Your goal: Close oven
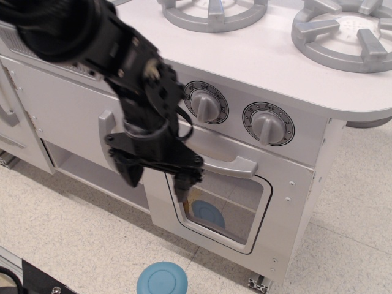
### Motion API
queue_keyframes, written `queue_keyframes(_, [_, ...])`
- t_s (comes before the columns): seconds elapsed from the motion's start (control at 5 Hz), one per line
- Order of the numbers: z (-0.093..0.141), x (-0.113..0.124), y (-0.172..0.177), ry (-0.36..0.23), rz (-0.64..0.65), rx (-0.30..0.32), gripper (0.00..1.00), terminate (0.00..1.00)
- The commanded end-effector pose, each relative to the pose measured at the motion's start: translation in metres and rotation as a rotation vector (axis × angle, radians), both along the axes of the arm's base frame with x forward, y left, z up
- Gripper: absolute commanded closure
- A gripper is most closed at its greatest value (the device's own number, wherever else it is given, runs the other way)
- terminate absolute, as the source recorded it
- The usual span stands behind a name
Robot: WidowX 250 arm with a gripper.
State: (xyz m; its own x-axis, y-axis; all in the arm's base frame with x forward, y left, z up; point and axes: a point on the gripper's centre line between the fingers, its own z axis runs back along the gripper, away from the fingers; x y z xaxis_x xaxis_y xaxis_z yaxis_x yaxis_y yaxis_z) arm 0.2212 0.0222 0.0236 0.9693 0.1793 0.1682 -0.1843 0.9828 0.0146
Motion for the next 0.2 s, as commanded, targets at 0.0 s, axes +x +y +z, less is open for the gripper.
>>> queue_keyframes(0.0, [0.0128, 0.0056, 0.0033, -0.04, 0.0, 0.003, 0.0, 1.0])
